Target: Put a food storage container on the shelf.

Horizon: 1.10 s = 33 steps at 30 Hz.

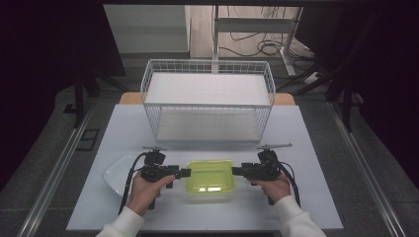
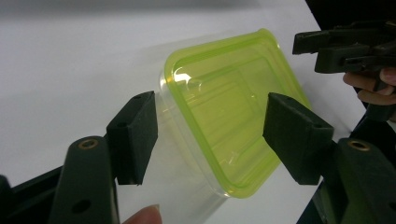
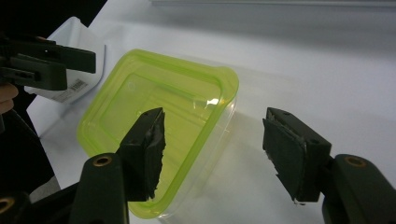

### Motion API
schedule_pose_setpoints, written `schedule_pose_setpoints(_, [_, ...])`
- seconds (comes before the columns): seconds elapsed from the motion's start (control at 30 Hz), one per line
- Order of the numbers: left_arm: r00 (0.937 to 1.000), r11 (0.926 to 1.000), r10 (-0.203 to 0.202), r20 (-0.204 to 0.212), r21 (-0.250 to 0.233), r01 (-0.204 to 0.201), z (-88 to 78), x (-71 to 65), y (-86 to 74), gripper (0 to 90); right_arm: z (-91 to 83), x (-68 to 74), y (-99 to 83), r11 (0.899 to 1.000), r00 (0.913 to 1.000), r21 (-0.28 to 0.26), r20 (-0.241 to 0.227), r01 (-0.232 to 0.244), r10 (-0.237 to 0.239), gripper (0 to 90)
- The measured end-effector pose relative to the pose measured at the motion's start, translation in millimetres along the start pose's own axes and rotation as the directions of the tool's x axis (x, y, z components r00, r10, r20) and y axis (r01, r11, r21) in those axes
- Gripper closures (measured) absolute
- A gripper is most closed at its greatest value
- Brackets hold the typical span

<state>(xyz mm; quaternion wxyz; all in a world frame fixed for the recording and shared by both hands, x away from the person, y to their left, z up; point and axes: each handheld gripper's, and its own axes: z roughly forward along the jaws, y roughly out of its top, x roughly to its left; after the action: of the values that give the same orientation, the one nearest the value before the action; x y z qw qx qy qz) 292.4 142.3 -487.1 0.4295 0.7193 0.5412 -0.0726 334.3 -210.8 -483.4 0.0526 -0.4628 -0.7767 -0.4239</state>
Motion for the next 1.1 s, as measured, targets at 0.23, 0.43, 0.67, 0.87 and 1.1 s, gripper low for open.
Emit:
schedule_pose_setpoints(0.23, [0.9992, 0.9991, -0.039, -0.002, 0.019, 0.039, 4.7, 6.3, -1.6, 41.5, 2.6, -1.9, -1.8, 1.000, 0.9998, 0.011, -0.011, -0.018, 0.018, 39.7])
schedule_pose_setpoints(0.43, [0.9974, 0.9970, -0.068, 0.024, 0.039, 0.067, 11.4, 9.0, -3.7, 46.4, 8.5, -3.9, -3.5, 0.999, 0.9988, 0.027, -0.025, -0.042, 0.042, 41.3])
schedule_pose_setpoints(0.67, [0.9967, 0.9950, -0.077, 0.024, 0.066, 0.075, 15.9, 9.7, -4.8, 51.0, 15.7, -0.8, -6.3, 0.997, 0.9974, 0.054, -0.044, -0.055, 0.057, 44.9])
schedule_pose_setpoints(0.87, [0.9896, 0.9899, -0.123, 0.075, 0.080, 0.117, 20.8, 13.7, -9.0, 61.0, 20.1, 0.1, -8.9, 0.993, 0.9944, 0.080, -0.060, -0.082, 0.087, 57.5])
schedule_pose_setpoints(1.1, [0.9881, 0.9896, -0.130, 0.082, 0.072, 0.125, 19.5, 11.8, -12.1, 74.6, 19.4, 2.4, -11.7, 0.988, 0.9893, 0.096, -0.076, -0.117, 0.125, 73.4])
